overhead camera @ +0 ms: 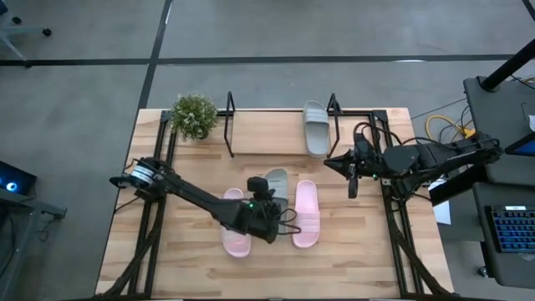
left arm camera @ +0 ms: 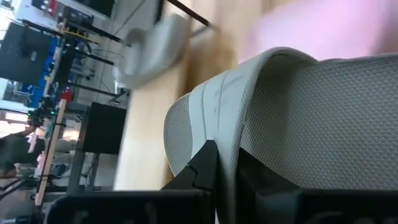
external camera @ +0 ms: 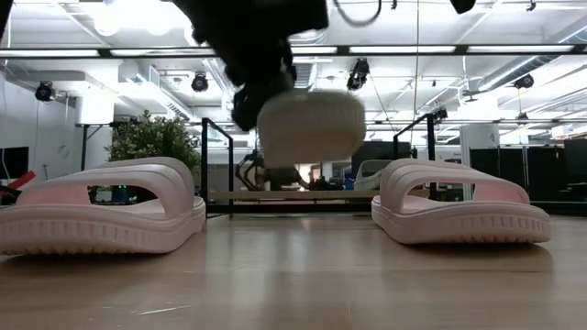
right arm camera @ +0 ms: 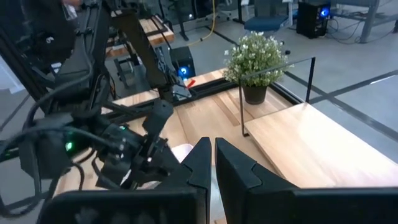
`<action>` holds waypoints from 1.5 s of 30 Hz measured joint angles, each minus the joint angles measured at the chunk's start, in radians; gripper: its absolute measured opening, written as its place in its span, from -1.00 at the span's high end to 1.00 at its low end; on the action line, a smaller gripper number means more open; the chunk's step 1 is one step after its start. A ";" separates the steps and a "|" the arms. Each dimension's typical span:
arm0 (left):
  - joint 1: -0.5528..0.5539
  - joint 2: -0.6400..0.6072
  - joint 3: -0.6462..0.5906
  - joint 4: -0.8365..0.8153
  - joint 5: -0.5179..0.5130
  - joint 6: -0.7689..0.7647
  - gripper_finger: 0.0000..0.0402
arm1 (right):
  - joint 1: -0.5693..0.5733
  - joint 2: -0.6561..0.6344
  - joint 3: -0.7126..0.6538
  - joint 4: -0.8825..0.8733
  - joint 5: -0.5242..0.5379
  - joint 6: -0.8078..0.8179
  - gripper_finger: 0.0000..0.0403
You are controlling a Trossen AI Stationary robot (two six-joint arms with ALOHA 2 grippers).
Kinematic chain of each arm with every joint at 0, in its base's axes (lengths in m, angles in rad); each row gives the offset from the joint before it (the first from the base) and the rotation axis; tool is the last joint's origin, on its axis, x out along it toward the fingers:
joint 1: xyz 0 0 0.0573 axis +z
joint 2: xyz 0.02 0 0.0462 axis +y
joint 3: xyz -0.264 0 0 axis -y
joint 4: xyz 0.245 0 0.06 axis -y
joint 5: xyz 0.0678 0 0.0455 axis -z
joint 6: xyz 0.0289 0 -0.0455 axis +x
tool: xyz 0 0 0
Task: Pick and place slides into the shelf
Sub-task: Put the gray slipper on the shelf
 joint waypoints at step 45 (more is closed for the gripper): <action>0.536 -0.040 0.358 0.127 0.195 0.657 1.00 | 0.000 -0.089 0.000 0.041 0.000 -0.043 0.94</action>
